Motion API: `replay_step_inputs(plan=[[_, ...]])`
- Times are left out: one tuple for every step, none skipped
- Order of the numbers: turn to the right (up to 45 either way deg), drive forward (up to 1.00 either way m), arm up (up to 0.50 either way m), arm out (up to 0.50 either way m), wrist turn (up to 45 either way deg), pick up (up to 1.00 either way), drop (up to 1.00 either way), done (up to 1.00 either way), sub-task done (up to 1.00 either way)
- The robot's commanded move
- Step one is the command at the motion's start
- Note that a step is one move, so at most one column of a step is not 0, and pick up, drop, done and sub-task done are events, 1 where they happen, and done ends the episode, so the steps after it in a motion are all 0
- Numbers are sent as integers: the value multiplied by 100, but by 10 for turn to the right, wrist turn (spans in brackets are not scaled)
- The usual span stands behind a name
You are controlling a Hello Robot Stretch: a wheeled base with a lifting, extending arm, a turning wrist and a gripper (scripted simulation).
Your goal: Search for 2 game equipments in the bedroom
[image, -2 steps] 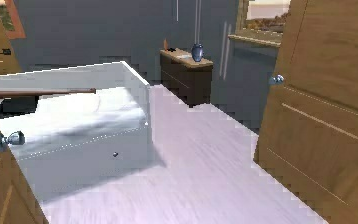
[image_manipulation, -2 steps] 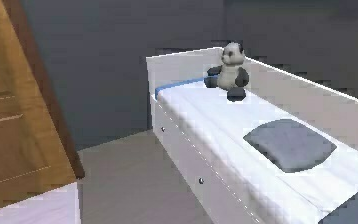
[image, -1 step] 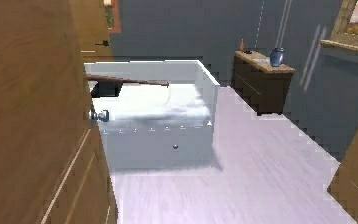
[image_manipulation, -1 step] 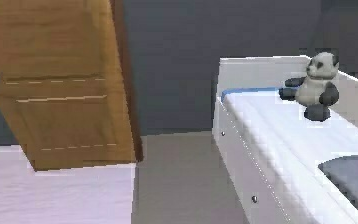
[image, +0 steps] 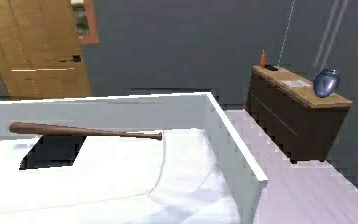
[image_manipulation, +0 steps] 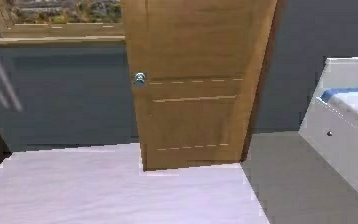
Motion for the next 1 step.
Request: replay_step_inputs(plan=[[-30,0,0,0,0,0,0,0,0]])
